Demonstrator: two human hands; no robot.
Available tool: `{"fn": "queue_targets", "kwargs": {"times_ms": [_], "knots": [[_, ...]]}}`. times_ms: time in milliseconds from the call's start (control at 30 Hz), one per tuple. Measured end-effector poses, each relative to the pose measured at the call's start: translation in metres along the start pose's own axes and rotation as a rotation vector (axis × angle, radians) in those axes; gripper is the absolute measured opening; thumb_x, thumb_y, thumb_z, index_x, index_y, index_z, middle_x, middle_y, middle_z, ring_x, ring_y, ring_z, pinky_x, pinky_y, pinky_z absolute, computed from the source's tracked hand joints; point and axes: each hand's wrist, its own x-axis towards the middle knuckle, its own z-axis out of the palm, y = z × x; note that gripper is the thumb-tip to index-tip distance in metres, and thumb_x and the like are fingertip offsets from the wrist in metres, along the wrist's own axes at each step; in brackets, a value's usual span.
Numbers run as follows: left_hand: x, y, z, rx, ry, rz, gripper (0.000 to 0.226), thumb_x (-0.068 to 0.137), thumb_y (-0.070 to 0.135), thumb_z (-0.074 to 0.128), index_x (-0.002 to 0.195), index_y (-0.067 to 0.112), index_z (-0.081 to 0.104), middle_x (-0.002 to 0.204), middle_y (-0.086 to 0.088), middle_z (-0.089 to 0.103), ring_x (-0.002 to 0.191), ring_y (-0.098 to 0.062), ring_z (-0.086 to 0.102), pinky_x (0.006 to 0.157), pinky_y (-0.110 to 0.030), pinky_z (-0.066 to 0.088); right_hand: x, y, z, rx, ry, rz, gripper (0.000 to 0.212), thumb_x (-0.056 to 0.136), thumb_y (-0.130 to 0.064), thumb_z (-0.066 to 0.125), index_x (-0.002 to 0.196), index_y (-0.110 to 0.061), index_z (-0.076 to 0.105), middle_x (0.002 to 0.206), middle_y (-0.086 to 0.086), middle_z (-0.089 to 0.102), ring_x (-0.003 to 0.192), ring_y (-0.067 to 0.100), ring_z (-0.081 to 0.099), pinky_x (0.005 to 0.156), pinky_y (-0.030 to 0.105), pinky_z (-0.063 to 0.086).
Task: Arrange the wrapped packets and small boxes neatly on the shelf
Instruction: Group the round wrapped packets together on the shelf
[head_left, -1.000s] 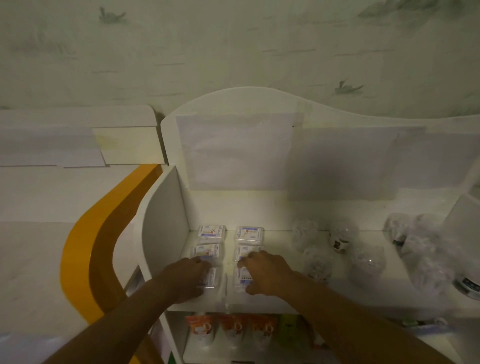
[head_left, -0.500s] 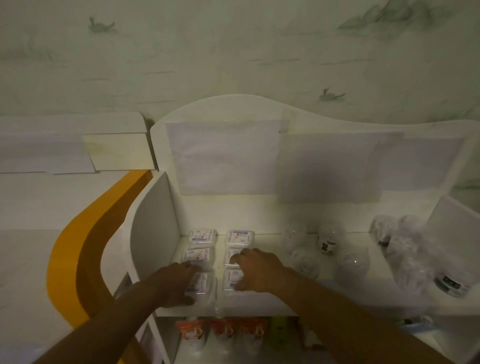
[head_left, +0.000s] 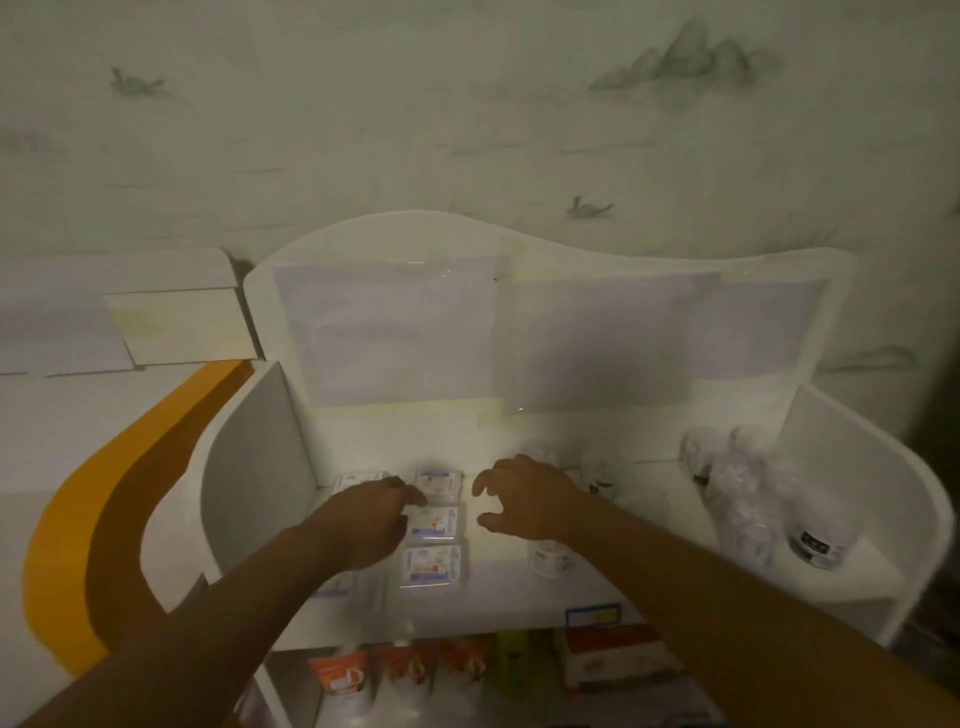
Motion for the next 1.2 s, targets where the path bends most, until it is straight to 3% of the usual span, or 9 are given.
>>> {"fn": "queue_targets", "kwargs": {"times_ms": [267,433,667,733,800,833,1000,1100,1200], "knots": [[0.045,0.031,0.004,-0.174,0.026,0.088,0.043,0.096,0.028,0.051,0.139,0.023,0.045,0.142,0.004,0.048,0.129,-0.013,0.046,0.106,-0.023,0.033,-0.012,0.046,-0.013,0.056,0.019,0.176,0.046,0.089,-0.044,0.059,0.131,-0.026,0.053,0.136,0.001,0.053,0.127,0.022,0.046,0.105,0.038,0.040],[0.065,0.048,0.026,-0.326,-0.042,0.098,0.045,0.094,0.032,0.055,0.138,0.024,0.045,0.140,0.003,0.050,0.124,-0.013,0.050,0.102,-0.022,0.037,-0.017,0.058,-0.006,0.194,0.044,0.244,0.048,0.088,-0.040,0.063,0.132,-0.024,0.052,0.142,-0.001,0.048,0.130,0.018,0.044,0.107,0.031,0.035],[0.077,0.072,0.065,-0.754,-0.012,-0.008,0.061,0.097,0.023,0.053,0.150,0.018,0.022,0.154,-0.002,0.029,0.138,-0.018,0.035,0.113,-0.025,0.029,-0.016,0.048,0.024,0.542,0.148,0.349,0.063,0.090,-0.040,0.063,0.144,-0.023,0.036,0.151,-0.005,0.035,0.136,0.013,0.036,0.107,0.021,0.028],[0.077,0.085,0.077,-0.877,0.067,-0.032,0.056,0.100,0.019,0.048,0.148,0.019,0.021,0.154,0.002,0.027,0.137,-0.010,0.031,0.109,-0.014,0.027,-0.016,0.045,0.037,0.677,0.179,0.393,0.069,0.089,-0.044,0.063,0.147,-0.026,0.029,0.153,-0.004,0.034,0.137,0.014,0.036,0.107,0.022,0.030],[0.074,0.097,0.082,-1.007,0.119,-0.083,0.042,0.101,0.014,0.043,0.137,0.026,0.024,0.140,0.014,0.028,0.128,-0.003,0.030,0.094,0.004,0.024,-0.018,0.044,0.046,0.786,0.201,0.430,0.074,0.088,-0.047,0.062,0.149,-0.027,0.025,0.154,-0.002,0.032,0.137,0.016,0.036,0.106,0.025,0.033],[0.074,0.102,0.083,-1.062,0.133,-0.110,0.043,0.102,0.013,0.042,0.136,0.027,0.021,0.136,0.015,0.028,0.126,-0.003,0.030,0.091,0.005,0.022,-0.019,0.044,0.048,0.843,0.212,0.446,0.074,0.088,-0.048,0.061,0.149,-0.028,0.024,0.154,-0.001,0.032,0.138,0.017,0.035,0.105,0.027,0.035],[0.090,0.112,0.089,-1.231,0.176,-0.272,0.052,0.103,0.027,0.039,0.150,0.016,0.022,0.153,-0.003,0.031,0.135,-0.014,0.034,0.103,-0.023,0.028,-0.014,0.044,0.055,1.042,0.263,0.457,0.065,0.093,-0.051,0.051,0.149,-0.032,0.026,0.155,-0.002,0.029,0.140,0.018,0.032,0.105,0.031,0.034],[0.098,0.119,0.091,-1.345,0.179,-0.332,0.051,0.103,0.026,0.037,0.150,0.015,0.021,0.152,-0.005,0.032,0.136,-0.019,0.035,0.098,-0.024,0.029,-0.010,0.049,0.064,1.125,0.311,0.421,0.062,0.093,-0.051,0.051,0.147,-0.032,0.028,0.155,-0.005,0.029,0.139,0.015,0.033,0.103,0.026,0.032],[0.101,0.122,0.098,-1.405,0.238,-0.378,0.051,0.104,0.027,0.034,0.151,0.018,0.019,0.156,-0.001,0.026,0.142,-0.019,0.027,0.106,-0.026,0.025,-0.006,0.065,0.073,1.267,0.419,0.461,0.051,0.096,-0.044,0.050,0.144,-0.031,0.037,0.151,-0.003,0.037,0.131,0.012,0.041,0.103,0.026,0.035]]}}
